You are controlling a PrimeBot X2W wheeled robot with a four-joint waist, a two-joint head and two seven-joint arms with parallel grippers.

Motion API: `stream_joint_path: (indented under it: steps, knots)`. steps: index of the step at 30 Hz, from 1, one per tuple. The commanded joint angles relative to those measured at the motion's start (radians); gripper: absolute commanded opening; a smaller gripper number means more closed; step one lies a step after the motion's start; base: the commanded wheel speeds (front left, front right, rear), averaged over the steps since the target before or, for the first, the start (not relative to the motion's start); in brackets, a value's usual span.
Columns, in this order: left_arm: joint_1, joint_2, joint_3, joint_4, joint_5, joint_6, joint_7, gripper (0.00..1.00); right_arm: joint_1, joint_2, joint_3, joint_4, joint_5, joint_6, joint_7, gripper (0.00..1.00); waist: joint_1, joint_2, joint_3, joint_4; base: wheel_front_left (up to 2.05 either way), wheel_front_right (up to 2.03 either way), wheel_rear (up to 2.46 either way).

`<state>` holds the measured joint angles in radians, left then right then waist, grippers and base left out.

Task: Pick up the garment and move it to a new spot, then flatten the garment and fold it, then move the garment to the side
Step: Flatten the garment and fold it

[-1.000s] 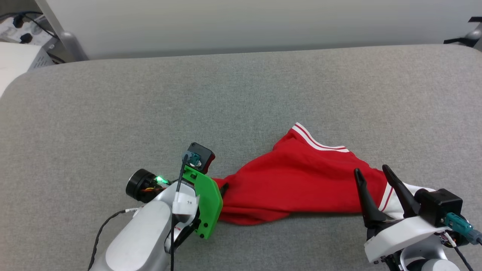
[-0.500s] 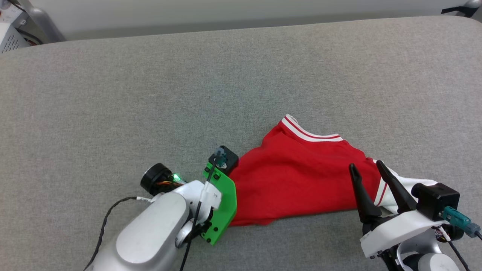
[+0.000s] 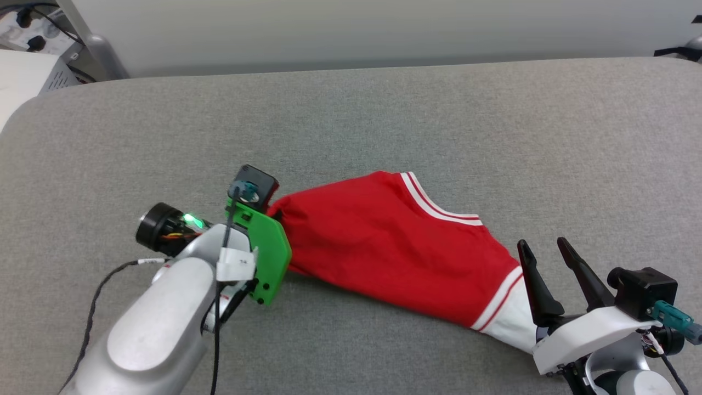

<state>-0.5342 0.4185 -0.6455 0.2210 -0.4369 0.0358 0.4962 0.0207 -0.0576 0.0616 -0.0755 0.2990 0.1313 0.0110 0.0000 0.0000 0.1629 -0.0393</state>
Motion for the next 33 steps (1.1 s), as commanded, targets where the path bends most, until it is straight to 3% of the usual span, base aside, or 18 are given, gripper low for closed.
stream_joint_path:
  steps: [1,7,11,21,22,24,33]
  knots:
    - [0.0,0.018,0.026,-0.021,0.001,0.028,-0.018,0.0,0.013,0.003,-0.006,0.0,0.007,-0.001,0.005,1.0,0.0,0.0,-0.023,0.022,0.0,0.0,0.0]
    - [0.179,0.054,0.113,-0.106,-0.064,0.145,-0.053,0.0,0.033,0.005,-0.021,-0.01,0.004,-0.001,0.015,1.0,0.0,0.0,-0.044,0.04,0.0,0.0,0.0]
    - [0.36,0.045,0.136,-0.134,-0.128,0.2,-0.077,0.0,0.044,0.006,-0.032,-0.017,0.003,-0.001,0.021,1.0,0.0,0.0,-0.051,0.052,0.0,0.0,0.0]
    - [0.563,-0.076,0.107,-0.119,-0.207,0.236,-0.163,0.0,0.048,0.006,-0.056,-0.038,-0.024,-0.001,0.044,1.0,0.0,0.0,-0.078,0.075,0.0,0.0,0.0]
    - [0.565,-0.081,0.106,-0.116,-0.206,0.236,-0.173,0.22,0.05,0.006,-0.058,-0.041,-0.028,-0.001,0.047,1.0,0.0,0.0,-0.082,0.076,0.0,0.0,0.0]
    - [0.559,-0.085,0.11,-0.112,-0.192,0.24,-0.207,1.0,0.056,0.007,-0.062,-0.046,-0.032,-0.001,0.054,1.0,0.0,0.0,-0.092,0.079,0.0,0.0,0.0]
    - [0.491,-0.094,0.149,-0.139,-0.097,0.27,-0.423,1.0,0.074,0.007,-0.07,-0.059,-0.043,-0.001,0.078,1.0,0.0,0.0,-0.129,0.077,0.0,0.0,0.0]
